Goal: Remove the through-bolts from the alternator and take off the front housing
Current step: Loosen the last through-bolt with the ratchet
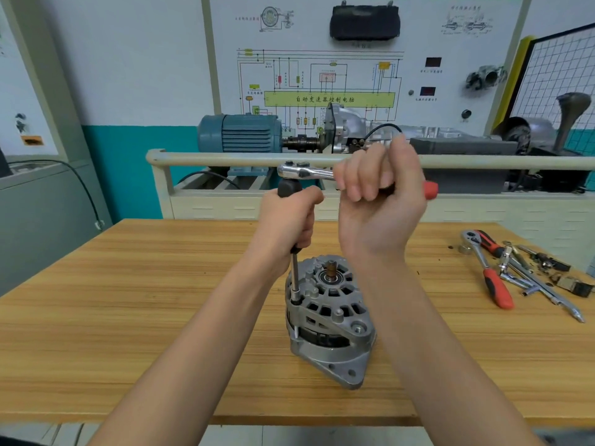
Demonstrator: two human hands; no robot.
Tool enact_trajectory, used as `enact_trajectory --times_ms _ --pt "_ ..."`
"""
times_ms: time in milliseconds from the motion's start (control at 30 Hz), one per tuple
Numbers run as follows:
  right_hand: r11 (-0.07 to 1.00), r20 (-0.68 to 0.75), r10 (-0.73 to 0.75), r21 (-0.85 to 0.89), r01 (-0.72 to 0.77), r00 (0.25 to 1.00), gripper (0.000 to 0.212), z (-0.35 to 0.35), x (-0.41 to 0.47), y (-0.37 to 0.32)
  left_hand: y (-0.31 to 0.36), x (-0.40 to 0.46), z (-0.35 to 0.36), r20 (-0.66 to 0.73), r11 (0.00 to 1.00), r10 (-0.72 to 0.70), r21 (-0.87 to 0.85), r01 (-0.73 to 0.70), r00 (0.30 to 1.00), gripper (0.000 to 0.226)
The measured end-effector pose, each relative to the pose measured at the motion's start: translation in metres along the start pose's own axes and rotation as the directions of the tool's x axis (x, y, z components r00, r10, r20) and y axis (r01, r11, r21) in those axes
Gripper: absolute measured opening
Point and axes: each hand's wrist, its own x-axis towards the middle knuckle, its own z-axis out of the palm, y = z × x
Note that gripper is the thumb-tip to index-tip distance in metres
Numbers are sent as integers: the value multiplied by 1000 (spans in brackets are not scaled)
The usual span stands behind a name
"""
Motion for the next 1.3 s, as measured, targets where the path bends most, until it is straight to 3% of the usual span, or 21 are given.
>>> enact_trajectory --times_ms 67,167,300,433,567,700,833,967,1133,1300 --pt "928 161 -239 -251 275 957 39 11 -18 7 1 -5 7 -57 998 59 13 -58 997 30" --pt "813 321 -299 -408 416 899 30 21 -29 13 4 -17 11 -94 992 122 47 -118 988 17" --pt "891 247 -238 -329 313 939 35 17 -19 6 -1 -7 4 -164 991 115 79 -104 980 32" --pt "972 202 -121 -176 158 972 33 13 -6 -1 -5 0 -4 25 996 77 -42 -76 997 39" --pt "990 178 -77 -99 96 981 23 13 -3 -3 -4 2 -11 180 994 63 -97 -46 982 36" --pt "998 92 -33 56 28 995 35 9 -1 -10 -1 1 -11 326 993 49 -122 -9 944 33" --pt "997 65 4 83 -10 998 40 5 1 -15 2 -1 -8 400 987 -1 -149 66 917 40" --pt "992 83 35 122 -45 996 44 0 4 -16 2 -5 -3 285 996 14 -90 13 958 47" --pt "933 22 198 303 -195 980 45 -15 18 -19 0 -10 10 50 999 40 17 -41 998 39" --pt "907 39 253 337 -251 967 45 -22 26 -11 0 -7 12 -34 995 76 75 -73 997 36"
